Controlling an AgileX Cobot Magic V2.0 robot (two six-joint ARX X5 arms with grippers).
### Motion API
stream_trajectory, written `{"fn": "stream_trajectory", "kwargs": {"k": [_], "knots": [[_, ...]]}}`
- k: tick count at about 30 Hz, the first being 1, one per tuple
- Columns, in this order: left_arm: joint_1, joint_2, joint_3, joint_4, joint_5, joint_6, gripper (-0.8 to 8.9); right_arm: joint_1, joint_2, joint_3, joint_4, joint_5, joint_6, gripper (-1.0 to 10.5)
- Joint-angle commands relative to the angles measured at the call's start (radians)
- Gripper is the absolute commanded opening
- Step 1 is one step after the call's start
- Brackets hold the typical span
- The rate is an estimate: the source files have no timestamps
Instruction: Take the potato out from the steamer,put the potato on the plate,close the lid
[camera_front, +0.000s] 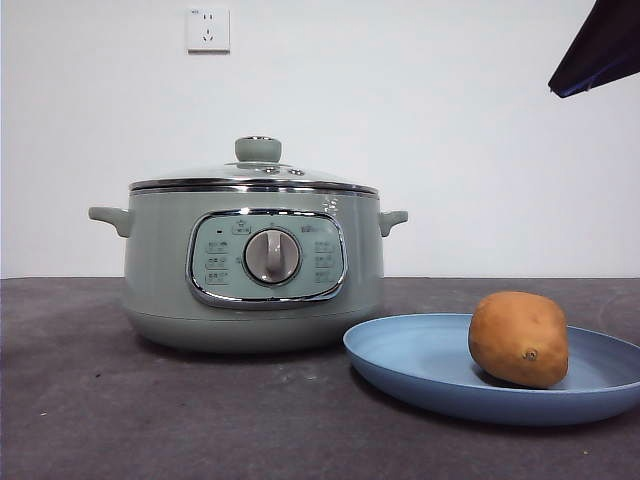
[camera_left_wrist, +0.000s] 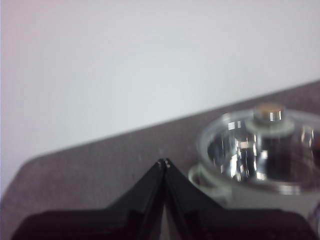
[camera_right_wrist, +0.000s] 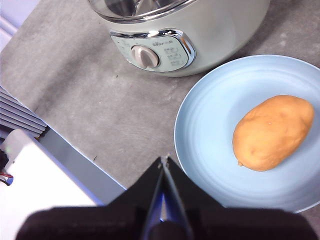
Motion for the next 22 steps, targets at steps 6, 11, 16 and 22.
{"fn": "stream_trajectory", "kwargs": {"k": [6,11,16,22], "knots": [[0.003,-0.154,-0.236,0.013,-0.082,-0.069,-0.04,0.001,0.0,0.006,0.004,0.003,0.005,0.0],[0.004,-0.231,-0.34,0.015,-0.104,-0.094,-0.04,0.001,0.0,0.006,0.004,0.003,0.005,0.0],[0.004,-0.273,-0.401,0.02,-0.126,-0.099,-0.04,0.001,0.0,0.006,0.004,0.002,0.005,0.0],[0.004,-0.273,-0.441,0.016,-0.126,-0.102,-0.04,0.001,0.0,0.006,0.004,0.003,0.005,0.0]]}}
